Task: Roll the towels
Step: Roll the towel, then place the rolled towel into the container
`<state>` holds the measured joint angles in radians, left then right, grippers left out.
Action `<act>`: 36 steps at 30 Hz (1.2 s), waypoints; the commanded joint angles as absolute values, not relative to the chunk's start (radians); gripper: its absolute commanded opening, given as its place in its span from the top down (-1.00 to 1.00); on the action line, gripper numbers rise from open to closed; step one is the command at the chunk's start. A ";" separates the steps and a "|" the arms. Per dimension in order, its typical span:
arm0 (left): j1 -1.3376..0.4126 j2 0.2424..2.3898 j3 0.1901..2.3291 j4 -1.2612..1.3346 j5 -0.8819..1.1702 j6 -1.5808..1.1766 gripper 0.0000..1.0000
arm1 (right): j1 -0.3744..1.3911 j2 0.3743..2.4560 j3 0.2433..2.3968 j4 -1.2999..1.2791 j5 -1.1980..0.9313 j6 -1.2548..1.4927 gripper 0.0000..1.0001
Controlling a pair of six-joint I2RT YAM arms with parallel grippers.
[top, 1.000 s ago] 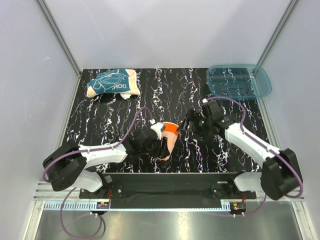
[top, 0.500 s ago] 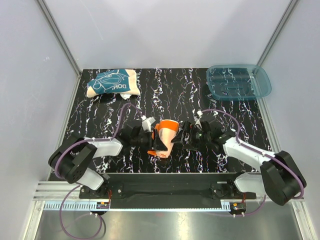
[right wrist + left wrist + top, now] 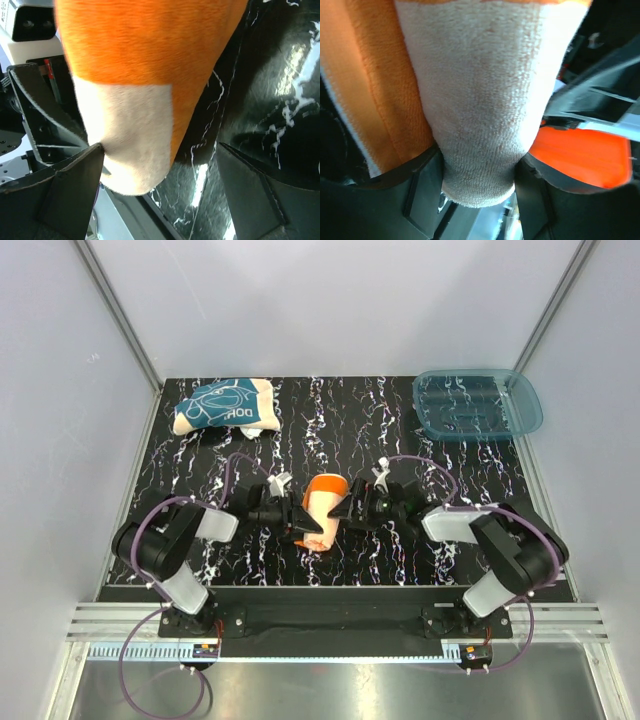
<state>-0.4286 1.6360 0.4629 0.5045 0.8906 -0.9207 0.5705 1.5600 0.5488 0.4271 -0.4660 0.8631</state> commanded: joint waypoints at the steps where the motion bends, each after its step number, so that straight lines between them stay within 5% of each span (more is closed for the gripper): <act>1: -0.408 1.686 0.426 0.626 0.937 -1.017 -0.14 | 0.589 1.632 0.590 0.590 -0.500 0.867 -0.99; 15: -0.313 1.907 0.337 1.041 1.011 -1.301 0.09 | 0.637 1.857 0.604 0.909 -0.587 0.894 -0.99; 23: -0.308 1.914 0.353 0.993 1.009 -1.278 0.06 | 0.678 1.947 0.664 0.933 -0.591 0.890 -0.99; 26: -0.307 1.911 0.359 0.976 1.009 -1.264 0.05 | 0.698 1.960 0.687 0.927 -0.591 0.888 -0.83; 30: -0.307 1.887 0.376 0.902 0.996 -1.204 -0.04 | 0.726 1.979 0.710 0.926 -0.598 0.896 -0.31; 31: -0.307 1.859 0.385 0.809 0.980 -1.174 -0.07 | 0.733 1.985 0.722 0.930 -0.600 0.900 -0.07; 36: -0.311 1.731 0.446 0.493 0.922 -0.975 -0.32 | 0.758 1.997 0.753 0.943 -0.604 0.937 0.32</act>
